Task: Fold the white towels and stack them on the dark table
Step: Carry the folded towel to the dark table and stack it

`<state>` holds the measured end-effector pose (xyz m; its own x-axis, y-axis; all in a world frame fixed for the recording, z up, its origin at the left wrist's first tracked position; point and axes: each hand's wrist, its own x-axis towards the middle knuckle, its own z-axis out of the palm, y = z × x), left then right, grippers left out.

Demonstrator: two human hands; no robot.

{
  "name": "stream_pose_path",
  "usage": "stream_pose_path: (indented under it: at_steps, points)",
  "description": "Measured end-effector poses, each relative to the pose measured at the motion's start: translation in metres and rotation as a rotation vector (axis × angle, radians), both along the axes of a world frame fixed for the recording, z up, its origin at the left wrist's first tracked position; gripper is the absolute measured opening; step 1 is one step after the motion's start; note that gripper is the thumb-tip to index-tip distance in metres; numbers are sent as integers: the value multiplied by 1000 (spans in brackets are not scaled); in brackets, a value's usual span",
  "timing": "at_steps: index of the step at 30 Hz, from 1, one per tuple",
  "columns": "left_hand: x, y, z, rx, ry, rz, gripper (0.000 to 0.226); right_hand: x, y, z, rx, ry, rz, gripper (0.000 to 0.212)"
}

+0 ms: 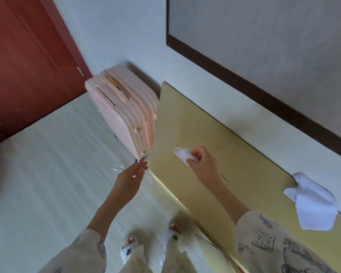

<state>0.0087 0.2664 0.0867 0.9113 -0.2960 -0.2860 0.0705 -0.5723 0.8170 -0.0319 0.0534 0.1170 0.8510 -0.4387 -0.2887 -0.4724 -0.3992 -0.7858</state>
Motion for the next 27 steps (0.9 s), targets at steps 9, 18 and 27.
stream_pose_path:
  at_steps: [9, 18, 27]
  points:
    - [-69, 245, 33, 27, -83, 531, 25, 38, 265, 39, -79, -124, 666, 12]
    - [-202, 501, 31, 149, -86, 865, 24, -22, 555, 37, 77, -120, 1005, 11]
    - [-235, 676, 33, 150, -100, 1120, 24, -19, 760, 39, 104, -76, 1338, 14]
